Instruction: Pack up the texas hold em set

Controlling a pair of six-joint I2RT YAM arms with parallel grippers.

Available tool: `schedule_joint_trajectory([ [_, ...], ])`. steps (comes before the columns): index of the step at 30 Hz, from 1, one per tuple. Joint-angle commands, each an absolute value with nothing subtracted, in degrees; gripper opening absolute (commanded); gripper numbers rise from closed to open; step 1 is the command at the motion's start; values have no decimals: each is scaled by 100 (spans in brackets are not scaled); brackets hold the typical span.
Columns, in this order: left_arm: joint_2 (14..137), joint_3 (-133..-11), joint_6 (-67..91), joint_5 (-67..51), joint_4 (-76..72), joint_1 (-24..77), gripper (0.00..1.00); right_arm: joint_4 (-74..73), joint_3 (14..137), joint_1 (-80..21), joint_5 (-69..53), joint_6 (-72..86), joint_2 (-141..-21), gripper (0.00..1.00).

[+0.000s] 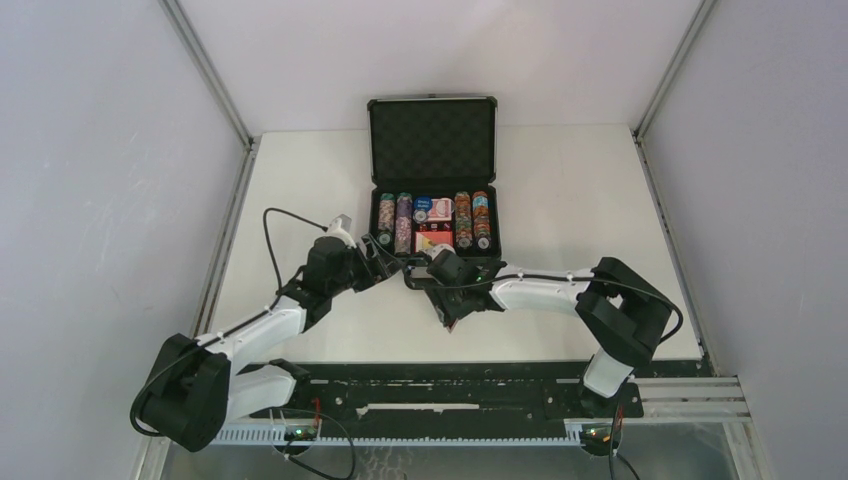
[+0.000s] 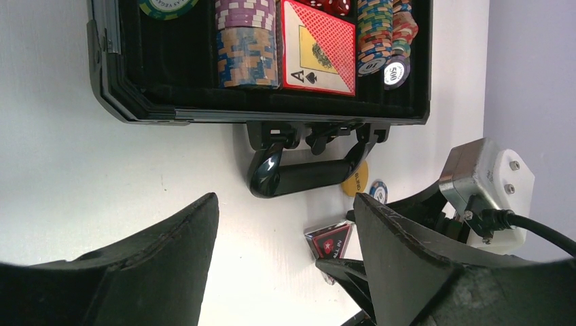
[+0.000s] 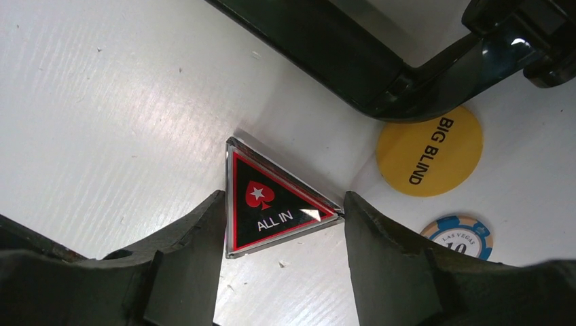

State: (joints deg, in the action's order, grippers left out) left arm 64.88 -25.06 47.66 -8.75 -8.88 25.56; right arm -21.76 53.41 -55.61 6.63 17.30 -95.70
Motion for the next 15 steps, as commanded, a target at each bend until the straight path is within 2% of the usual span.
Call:
schedule_joint_trajectory([
  [1,6472,-2364,4842,-968,-1142,2522,77,-2205,5290,-5575,607,1877,-9291,56],
  [4,6478,-2363,4843,-995,-1159,2518,77,-2259,5323,-5535,640,1876,-9275,58],
  [7,6482,-2357,4843,-1003,-1153,2517,77,-2343,5361,-5523,718,1907,-9293,73],
  [8,6485,-2356,4843,-1008,-1153,2522,77,-2362,5361,-5520,711,1926,-9304,75],
  [15,6478,-2342,4858,-1056,-1188,2522,77,-2412,5297,-5632,719,2073,-9293,77],
])
